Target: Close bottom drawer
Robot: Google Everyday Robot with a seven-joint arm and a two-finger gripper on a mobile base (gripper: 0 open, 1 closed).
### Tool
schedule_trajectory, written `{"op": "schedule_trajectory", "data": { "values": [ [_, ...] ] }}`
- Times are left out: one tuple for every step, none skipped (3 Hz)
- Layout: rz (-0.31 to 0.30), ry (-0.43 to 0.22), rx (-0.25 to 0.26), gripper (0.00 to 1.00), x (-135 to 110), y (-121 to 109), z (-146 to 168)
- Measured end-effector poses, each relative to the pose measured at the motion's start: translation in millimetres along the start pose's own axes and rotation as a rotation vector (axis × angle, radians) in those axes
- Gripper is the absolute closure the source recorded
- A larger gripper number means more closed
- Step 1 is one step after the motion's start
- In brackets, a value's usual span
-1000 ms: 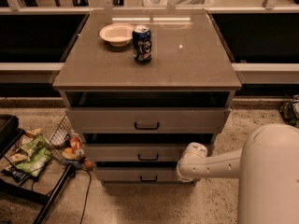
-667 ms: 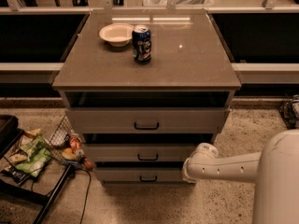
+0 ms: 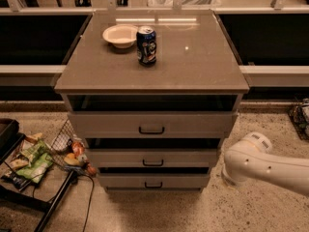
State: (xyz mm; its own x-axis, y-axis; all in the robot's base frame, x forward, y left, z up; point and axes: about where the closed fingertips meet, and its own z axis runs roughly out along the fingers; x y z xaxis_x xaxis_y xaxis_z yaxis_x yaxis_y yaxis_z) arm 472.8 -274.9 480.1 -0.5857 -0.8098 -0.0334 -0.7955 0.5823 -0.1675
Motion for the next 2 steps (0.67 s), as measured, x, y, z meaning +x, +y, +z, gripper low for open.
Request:
{"op": "schedule_trajectory", "data": {
  "values": [
    [0.169,0.092,0.056,1.0,27.7,-23.5,-74.0],
    [0.351,0.148,0.147,0.88,44.4,-41.5,-125.7]
  ]
}}
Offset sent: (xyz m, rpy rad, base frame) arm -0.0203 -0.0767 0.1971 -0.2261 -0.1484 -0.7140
